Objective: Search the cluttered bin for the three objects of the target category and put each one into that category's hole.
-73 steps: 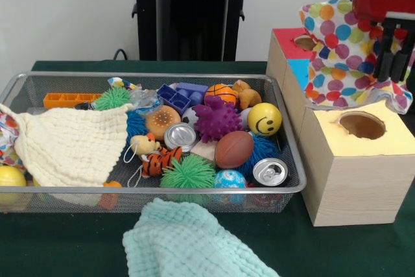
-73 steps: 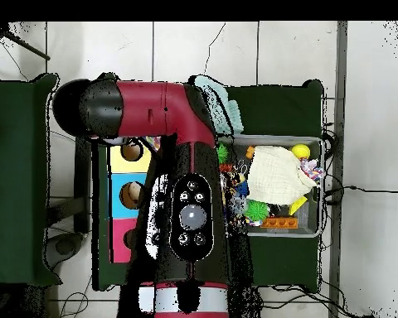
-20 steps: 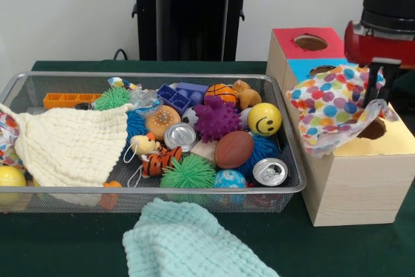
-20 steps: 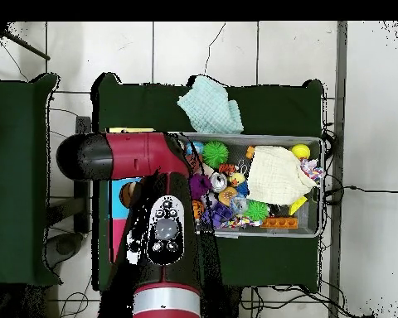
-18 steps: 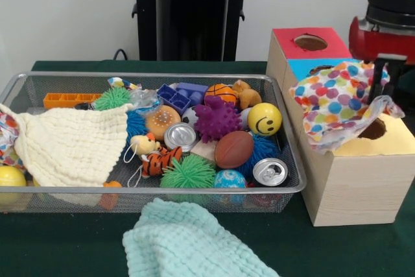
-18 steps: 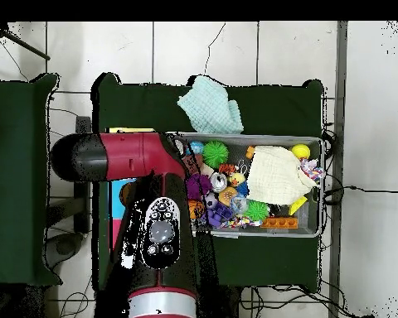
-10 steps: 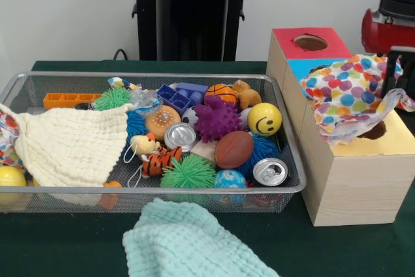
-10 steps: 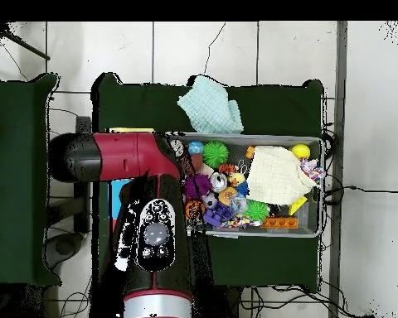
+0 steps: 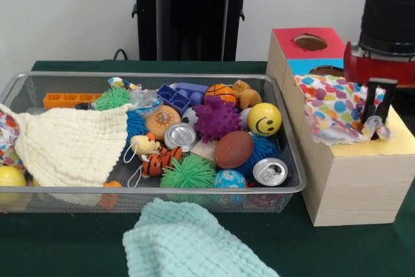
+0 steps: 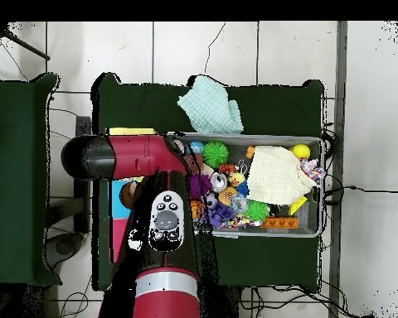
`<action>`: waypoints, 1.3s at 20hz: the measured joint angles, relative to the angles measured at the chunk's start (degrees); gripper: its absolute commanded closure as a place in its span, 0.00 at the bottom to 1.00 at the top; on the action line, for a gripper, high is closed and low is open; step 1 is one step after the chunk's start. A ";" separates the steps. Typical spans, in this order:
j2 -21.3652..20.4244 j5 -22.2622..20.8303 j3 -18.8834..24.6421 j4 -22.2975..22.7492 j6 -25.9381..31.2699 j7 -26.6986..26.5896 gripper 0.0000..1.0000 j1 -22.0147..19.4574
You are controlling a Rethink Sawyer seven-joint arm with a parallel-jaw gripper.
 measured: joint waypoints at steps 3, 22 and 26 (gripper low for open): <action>1.33 0.01 0.26 0.00 -1.44 0.00 1.00 -0.75; 9.26 -0.14 -0.22 -7.97 -0.50 0.00 1.00 -0.10; 11.40 0.00 -1.77 -12.97 6.80 0.00 1.00 1.04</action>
